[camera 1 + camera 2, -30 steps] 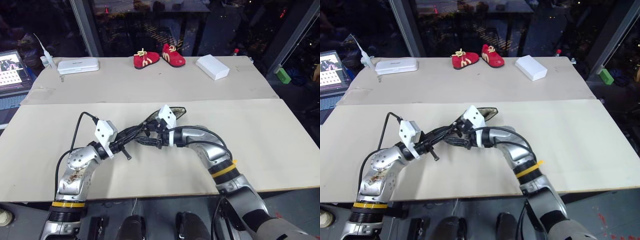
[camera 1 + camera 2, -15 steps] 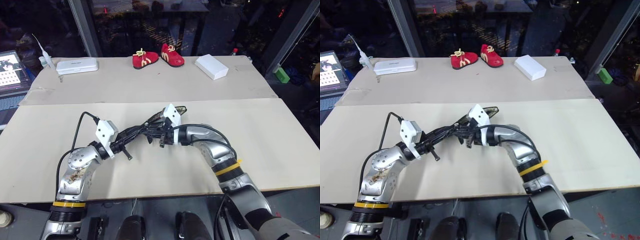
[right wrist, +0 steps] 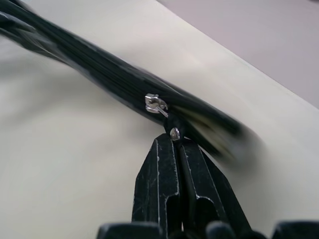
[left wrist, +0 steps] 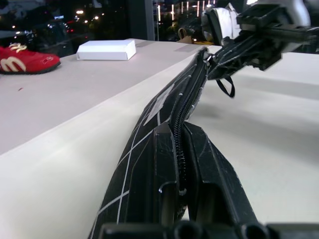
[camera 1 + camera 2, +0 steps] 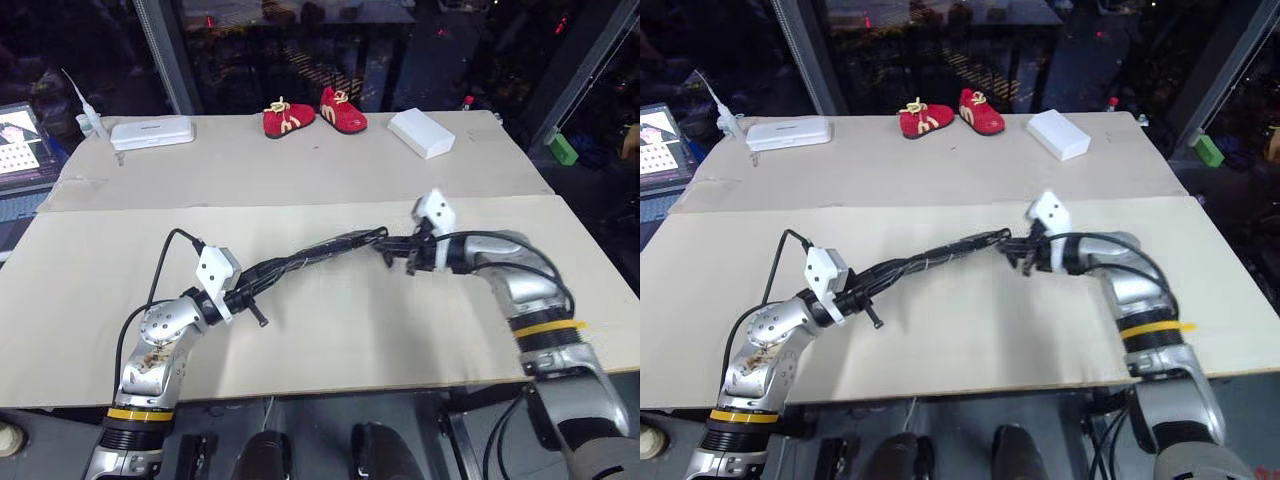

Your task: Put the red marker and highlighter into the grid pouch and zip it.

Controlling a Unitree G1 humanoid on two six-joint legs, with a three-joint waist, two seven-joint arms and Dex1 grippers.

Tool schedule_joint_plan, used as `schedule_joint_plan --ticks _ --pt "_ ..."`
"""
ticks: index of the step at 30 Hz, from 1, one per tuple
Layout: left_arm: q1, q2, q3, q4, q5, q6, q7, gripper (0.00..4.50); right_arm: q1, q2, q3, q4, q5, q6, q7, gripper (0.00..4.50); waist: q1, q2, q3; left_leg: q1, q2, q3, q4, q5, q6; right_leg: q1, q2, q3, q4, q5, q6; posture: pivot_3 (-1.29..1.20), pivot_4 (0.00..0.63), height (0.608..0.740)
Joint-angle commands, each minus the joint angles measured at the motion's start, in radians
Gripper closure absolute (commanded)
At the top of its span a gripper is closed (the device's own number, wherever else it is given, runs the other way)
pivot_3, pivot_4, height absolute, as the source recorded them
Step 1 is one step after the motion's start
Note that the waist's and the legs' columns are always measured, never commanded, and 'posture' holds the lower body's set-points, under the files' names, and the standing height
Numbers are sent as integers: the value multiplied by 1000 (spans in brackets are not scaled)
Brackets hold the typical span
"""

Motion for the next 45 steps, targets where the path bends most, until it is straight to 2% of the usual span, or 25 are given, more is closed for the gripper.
schedule_joint_plan --ticks 1,7,9,10,16,22,27,29,32,35,36,39,41,43,45 --pt "-2 9 32 -20 -15 -16 11 4500 -50 -13 -69 40 12 -35 -9 4466 -7 0 0 0 1 0 0 0 0 0 1 0 0 0 0 0 150 740" --pt "-5 8 28 -18 -16 -18 11 4500 -13 37 -58 -5 42 -9 3 4466 1 0 0 0 1 0 0 0 0 0 0 0 0 0 0 0 150 740" --pt "-4 6 27 -20 -15 -17 11 4500 16 42 -41 -49 63 32 41 3832 3 0 0 0 0 0 0 0 0 0 -1 0 0 0 0 0 150 740" --pt "-3 6 26 -21 -14 -17 11 4500 38 36 -27 -81 71 54 68 3670 3 0 0 0 0 0 0 0 0 0 -1 0 0 0 0 0 150 740" --pt "1 9 28 -24 -16 -15 5 4500 78 6 -47 -135 87 142 89 1633 5 0 0 -1 0 -1 0 0 1 0 -1 0 -1 0 1 0 150 740" --pt "-9 15 14 -9 -10 -44 -32 4500 139 -120 -149 -212 185 242 171 1633 12 0 0 -1 0 -1 0 0 1 0 -1 0 -1 0 1 0 150 740" --pt "-58 50 -39 47 11 -148 -177 4500 319 -219 -272 -383 308 234 280 1633 26 0 0 -2 0 -1 0 -1 2 1 0 -1 -4 0 1 0 150 740" --pt "-91 60 -53 86 12 -189 -227 4500 366 -229 -301 -424 333 247 267 1633 27 0 0 -1 0 0 0 -1 2 1 -1 -1 -4 0 1 0 150 740" --pt "-156 87 -68 244 41 -307 -334 4500 452 -211 -332 -498 352 269 202 1633 26 0 0 0 0 0 0 -1 2 3 0 0 -6 0 1 0 150 740" --pt "-187 97 -77 379 86 -420 -366 4500 493 -193 -337 -545 364 284 151 1633 20 0 0 2 1 0 1 -1 2 4 1 0 -6 0 1 0 150 740" --pt "-195 98 -81 412 93 -438 -375 4096 509 -189 -331 -558 360 285 133 1583 19 0 0 1 0 -1 0 -1 2 4 0 1 -6 0 1 0 150 740" --pt "-198 92 -85 424 60 -411 -407 3336 533 -183 -324 -576 355 282 102 1559 21 0 0 0 0 -1 0 -1 2 3 0 0 -7 0 1 0 150 740" --pt "-185 73 -84 370 46 -388 -378 2508 541 -184 -323 -576 360 290 90 1559 24 0 0 -2 0 -1 1 -1 2 3 0 0 -8 1 2 0 150 740" --pt "-166 50 -73 302 27 -320 -318 1884 545 -184 -321 -570 358 283 84 1559 28 0 0 -2 0 -2 1 -2 3 3 0 0 -9 1 2 0 150 740" --pt "-126 54 -67 183 -30 -174 -278 1071 533 -187 -319 -544 349 274 77 1559 29 0 0 -2 0 -3 1 -2 3 4 -1 0 -10 1 3 0 150 740"
